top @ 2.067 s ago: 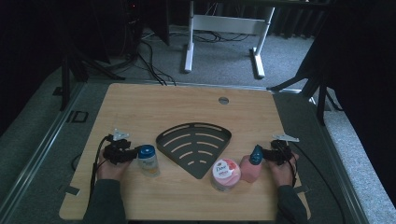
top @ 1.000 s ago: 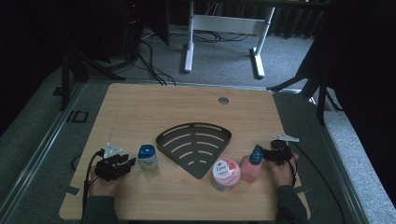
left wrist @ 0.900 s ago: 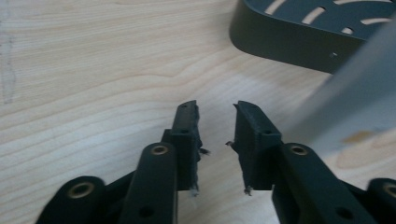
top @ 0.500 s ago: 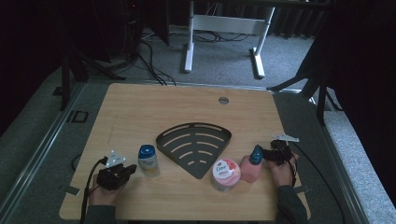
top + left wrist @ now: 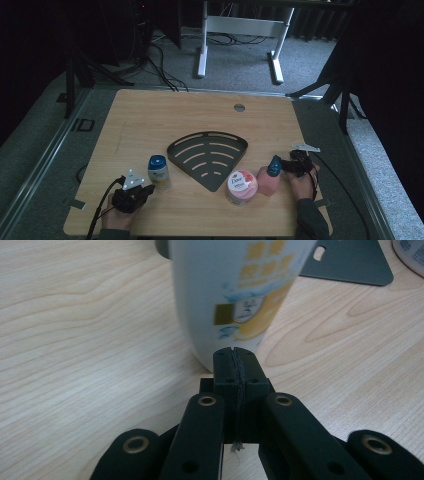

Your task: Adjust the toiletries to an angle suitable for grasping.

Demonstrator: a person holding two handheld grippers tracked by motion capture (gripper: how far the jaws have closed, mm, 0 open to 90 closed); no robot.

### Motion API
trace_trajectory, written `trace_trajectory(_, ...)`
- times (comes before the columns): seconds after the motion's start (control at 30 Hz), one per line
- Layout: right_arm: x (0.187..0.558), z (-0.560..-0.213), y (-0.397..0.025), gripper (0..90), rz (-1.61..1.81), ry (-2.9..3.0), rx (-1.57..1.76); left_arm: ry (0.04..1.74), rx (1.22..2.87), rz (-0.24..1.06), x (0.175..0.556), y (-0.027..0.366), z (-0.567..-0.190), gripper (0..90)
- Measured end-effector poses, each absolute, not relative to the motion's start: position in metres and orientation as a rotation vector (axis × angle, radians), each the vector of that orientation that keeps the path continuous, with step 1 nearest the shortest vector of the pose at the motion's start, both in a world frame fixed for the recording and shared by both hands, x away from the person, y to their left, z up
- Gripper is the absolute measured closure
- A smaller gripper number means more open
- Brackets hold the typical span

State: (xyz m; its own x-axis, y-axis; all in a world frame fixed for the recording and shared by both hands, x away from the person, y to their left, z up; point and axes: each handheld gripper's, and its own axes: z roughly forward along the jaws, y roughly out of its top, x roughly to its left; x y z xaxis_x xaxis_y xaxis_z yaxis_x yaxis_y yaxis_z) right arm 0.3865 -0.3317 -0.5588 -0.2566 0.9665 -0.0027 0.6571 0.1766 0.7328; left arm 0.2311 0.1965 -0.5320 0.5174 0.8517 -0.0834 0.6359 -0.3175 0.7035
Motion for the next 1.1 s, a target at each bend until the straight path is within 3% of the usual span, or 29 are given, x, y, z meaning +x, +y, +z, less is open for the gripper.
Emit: trace_trajectory(1.1,0.387,-0.559,-0.331,22.8,0.863,1.986,1.523,1.202,2.068,0.428,0.256,0.176,-0.542,89.4)
